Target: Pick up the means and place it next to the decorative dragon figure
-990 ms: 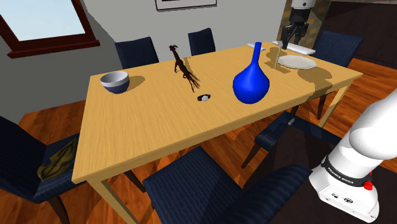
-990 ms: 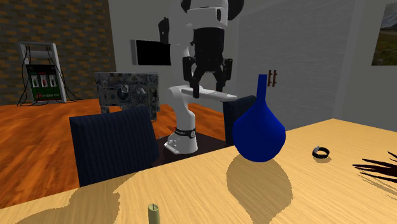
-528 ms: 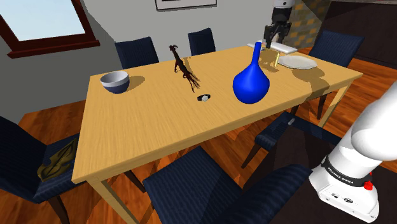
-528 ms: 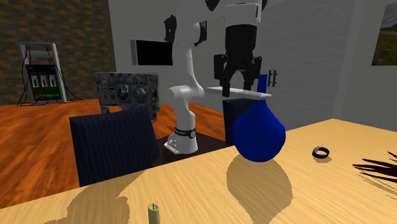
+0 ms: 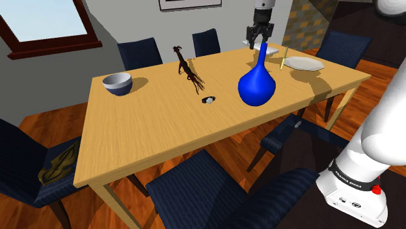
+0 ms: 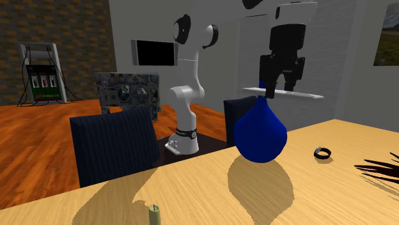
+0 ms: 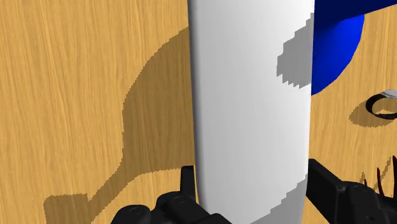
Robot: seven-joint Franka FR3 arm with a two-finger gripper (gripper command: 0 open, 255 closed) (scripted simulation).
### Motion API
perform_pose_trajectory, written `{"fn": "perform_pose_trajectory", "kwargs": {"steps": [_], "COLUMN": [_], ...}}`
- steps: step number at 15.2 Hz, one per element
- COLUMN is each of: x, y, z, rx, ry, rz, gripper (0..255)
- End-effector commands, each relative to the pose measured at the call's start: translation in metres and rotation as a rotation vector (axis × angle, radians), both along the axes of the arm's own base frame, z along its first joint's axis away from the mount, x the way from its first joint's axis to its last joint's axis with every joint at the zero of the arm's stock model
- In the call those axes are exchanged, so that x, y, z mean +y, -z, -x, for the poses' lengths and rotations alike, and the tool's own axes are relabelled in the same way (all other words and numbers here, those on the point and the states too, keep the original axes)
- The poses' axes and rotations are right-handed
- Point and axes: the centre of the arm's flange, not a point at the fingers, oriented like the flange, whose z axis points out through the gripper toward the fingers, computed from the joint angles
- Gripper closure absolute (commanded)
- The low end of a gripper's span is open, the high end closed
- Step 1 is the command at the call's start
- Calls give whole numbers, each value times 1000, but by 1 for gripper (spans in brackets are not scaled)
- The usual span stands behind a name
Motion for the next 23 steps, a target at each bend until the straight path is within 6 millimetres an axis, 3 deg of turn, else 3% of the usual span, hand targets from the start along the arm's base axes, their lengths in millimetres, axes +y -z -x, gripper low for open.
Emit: {"fn": "perform_pose_trajectory", "kwargs": {"steps": [1,9,23], "x": [14,79,79], "y": [-2,-2,72], "z": [-21,-114,-114], "rx": [-1,-1,-1], "ry": [0,0,0], "rz": [0,0,0], "gripper": [255,255,255]}}
